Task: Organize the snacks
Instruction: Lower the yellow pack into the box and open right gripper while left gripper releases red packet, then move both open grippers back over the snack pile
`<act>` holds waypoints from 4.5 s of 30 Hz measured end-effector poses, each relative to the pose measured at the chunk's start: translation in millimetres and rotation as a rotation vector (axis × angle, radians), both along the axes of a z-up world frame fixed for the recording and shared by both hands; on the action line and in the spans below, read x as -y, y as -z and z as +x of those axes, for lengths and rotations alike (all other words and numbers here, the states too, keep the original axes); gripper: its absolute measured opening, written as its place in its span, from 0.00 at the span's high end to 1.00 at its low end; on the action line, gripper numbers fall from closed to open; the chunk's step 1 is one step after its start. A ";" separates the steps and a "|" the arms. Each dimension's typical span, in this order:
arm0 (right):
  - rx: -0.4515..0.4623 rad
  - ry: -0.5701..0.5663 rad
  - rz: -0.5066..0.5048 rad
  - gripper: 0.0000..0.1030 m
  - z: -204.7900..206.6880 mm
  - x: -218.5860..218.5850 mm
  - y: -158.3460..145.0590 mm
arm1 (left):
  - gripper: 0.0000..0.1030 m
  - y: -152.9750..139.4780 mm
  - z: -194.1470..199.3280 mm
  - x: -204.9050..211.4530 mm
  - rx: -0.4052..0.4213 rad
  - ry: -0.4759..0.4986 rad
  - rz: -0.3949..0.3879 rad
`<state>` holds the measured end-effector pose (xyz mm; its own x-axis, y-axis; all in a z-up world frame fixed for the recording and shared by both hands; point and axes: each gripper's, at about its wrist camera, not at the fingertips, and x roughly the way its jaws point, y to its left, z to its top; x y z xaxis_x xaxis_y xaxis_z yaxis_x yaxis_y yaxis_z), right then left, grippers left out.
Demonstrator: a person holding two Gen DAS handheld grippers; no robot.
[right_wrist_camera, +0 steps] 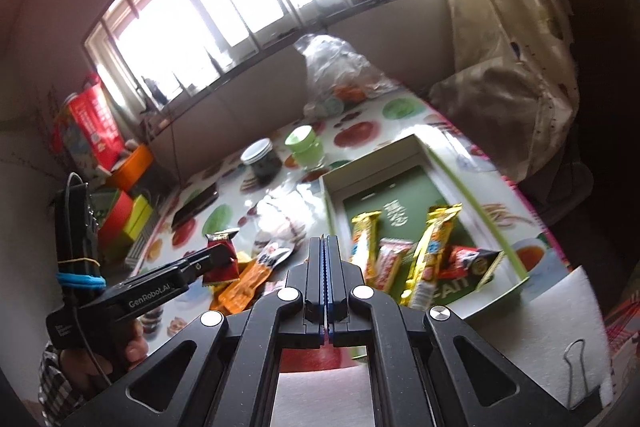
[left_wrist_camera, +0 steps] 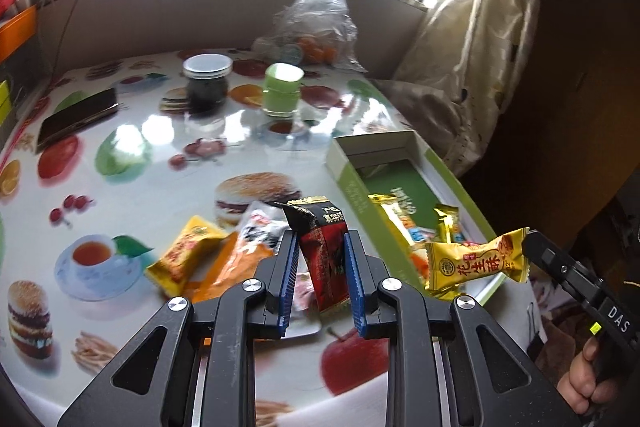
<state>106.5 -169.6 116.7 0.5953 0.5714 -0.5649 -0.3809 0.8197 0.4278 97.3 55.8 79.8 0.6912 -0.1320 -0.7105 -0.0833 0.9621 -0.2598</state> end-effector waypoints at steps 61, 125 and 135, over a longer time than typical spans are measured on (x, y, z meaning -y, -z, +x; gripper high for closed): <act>-0.097 0.241 -0.188 0.96 41.0 57.5 60.8 | 0.76 43.0 69.5 101.2 -0.139 0.201 -0.021; 0.024 0.057 -0.275 0.55 -2.8 -45.4 27.4 | 0.54 2.5 -16.0 20.0 0.013 0.026 0.096; -0.002 -0.038 -0.303 0.52 -1.1 -82.8 40.8 | 0.54 17.1 -28.2 -23.2 -0.007 -0.057 0.068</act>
